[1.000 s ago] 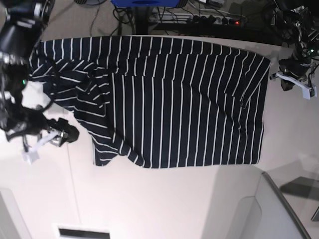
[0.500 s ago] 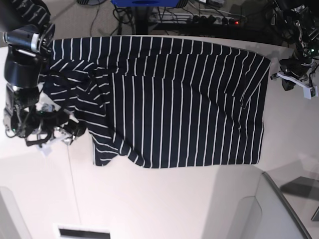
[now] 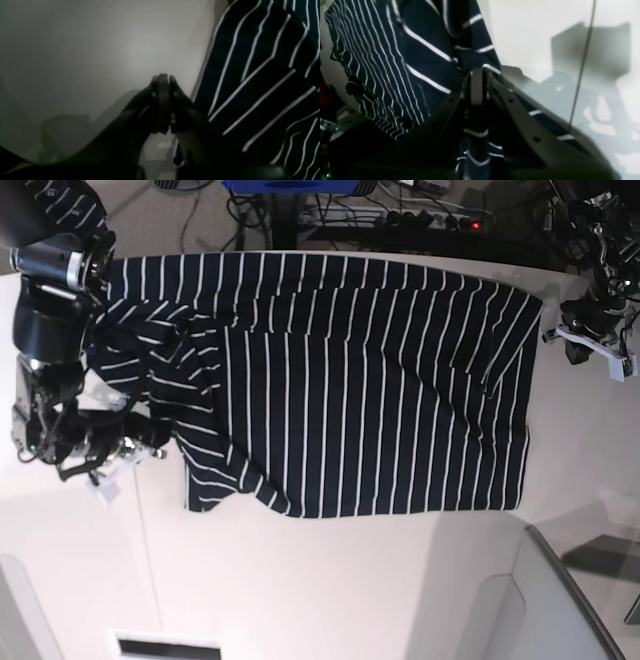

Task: Layout the t-shirt on the table in an organized manner, then fold the t-shirt properly
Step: 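Grasp the shirt side with the right gripper and pull it outward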

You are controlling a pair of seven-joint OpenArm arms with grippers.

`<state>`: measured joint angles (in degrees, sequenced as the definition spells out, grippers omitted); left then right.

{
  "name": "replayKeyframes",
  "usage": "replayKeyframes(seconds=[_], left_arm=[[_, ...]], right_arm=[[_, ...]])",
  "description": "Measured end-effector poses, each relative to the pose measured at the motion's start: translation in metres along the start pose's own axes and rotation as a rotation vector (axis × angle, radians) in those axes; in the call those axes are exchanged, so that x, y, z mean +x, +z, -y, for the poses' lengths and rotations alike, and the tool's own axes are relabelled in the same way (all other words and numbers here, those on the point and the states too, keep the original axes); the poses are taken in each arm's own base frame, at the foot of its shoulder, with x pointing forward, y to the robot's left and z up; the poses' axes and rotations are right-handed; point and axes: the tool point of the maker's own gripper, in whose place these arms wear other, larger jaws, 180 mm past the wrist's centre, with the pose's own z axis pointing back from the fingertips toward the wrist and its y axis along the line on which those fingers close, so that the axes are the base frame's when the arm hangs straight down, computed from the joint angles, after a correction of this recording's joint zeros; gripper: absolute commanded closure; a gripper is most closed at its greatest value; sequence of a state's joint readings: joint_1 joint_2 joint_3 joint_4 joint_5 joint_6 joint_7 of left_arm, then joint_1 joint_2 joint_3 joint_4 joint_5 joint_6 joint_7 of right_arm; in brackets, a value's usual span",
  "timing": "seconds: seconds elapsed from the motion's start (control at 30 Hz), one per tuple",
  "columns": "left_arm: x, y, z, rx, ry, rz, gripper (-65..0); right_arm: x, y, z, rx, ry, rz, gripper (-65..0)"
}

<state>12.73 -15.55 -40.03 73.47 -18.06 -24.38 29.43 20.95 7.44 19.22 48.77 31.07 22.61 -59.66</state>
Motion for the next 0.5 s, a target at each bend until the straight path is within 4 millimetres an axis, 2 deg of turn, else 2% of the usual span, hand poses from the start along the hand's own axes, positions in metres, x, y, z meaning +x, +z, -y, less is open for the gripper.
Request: replayKeyframes(seconds=[0.3, 0.5], left_arm=[[0.0, 0.0, 0.0, 0.0, 0.0, 0.0, 0.0], [0.0, 0.0, 0.0, 0.0, 0.0, 0.0, 0.0]], right_arm=[[0.047, 0.012, -0.025, -0.004, 0.1, 0.046, 0.0], [0.065, 0.005, -0.069, -0.011, 0.301, 0.012, 0.0]])
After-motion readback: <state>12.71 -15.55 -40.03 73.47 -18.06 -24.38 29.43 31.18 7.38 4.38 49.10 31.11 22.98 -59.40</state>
